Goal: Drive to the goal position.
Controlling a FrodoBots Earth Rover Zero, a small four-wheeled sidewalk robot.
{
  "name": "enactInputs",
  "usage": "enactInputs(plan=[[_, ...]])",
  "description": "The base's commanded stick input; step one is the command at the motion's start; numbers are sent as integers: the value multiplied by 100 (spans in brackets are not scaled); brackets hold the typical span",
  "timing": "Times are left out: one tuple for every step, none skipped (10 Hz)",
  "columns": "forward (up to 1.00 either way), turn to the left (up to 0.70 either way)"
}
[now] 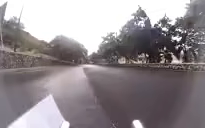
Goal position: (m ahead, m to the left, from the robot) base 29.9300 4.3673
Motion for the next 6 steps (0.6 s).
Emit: enactInputs(plan=[[100,0],[100,0],[100,-19],[100,-39],[100,-37],[100,-23]])
